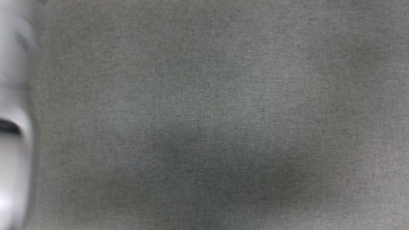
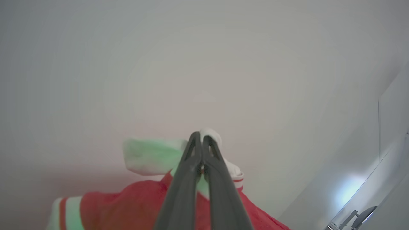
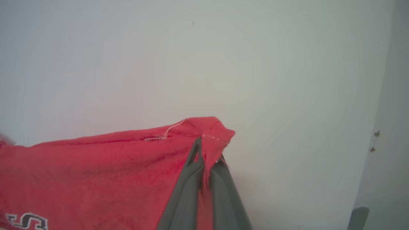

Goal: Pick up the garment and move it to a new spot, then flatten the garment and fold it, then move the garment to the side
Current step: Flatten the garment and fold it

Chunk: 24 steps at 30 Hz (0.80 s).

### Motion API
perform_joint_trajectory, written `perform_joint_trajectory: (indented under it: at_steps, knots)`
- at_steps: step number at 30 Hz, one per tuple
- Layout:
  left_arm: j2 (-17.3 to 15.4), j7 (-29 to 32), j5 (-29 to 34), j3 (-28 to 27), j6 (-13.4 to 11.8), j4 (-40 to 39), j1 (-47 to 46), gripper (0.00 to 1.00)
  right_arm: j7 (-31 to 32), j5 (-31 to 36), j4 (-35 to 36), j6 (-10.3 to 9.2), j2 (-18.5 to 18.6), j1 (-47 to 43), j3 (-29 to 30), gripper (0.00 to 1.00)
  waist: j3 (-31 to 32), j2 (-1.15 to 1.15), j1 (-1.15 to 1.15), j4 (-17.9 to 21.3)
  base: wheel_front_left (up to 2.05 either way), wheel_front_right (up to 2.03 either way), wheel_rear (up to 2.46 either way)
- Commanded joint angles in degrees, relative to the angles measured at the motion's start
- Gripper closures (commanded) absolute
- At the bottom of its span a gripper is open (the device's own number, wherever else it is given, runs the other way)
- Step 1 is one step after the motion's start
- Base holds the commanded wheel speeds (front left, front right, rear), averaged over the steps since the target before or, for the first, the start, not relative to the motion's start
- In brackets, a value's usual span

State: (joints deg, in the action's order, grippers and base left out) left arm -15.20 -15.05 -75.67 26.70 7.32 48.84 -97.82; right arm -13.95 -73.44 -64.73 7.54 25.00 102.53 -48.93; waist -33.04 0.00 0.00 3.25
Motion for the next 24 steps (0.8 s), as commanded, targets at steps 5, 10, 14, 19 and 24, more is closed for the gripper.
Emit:
perform_joint_trajectory:
  at_steps: [5, 10, 14, 19, 24]
  knots:
    - [-4.03, 0.97, -5.44, 1.96, 0.23, -12.08, 17.67, 1.00, 5.90, -3.08, 9.75, -0.10, 3.16, -11.59, -3.33, 1.00, 1.62, 0.00, 0.00, -1.07, 0.00, 0.00, 0.00]
    - [-7.87, 2.56, -8.49, 5.18, 0.23, -21.36, 32.63, 1.00, 8.60, -5.90, 18.61, -0.10, 8.59, -21.17, -5.34, 1.00, 3.47, 0.00, 0.00, -2.09, 0.00, 0.00, 0.00]
    - [-11.53, 2.43, -9.66, 8.72, 0.24, -28.94, 46.75, 1.00, 8.82, -9.46, 28.02, -0.10, 15.62, -30.47, -6.07, 1.00, 5.93, 0.00, 0.00, -3.11, 0.00, 0.00, 0.00]
    - [-15.21, 1.17, -10.37, 11.74, 0.22, -38.35, 61.50, 1.00, 10.06, -15.02, 39.05, -0.10, 23.61, -43.13, -6.93, 1.00, 9.11, 0.00, 0.00, -4.62, 0.00, 0.00, 0.00]
    - [-18.29, 0.17, -10.04, 12.27, 0.23, -45.11, 73.08, 1.00, 9.31, -19.90, 49.12, -0.10, 31.34, -54.50, -7.79, 1.00, 11.24, 0.00, 0.00, -4.75, 0.00, 0.00, 0.00]
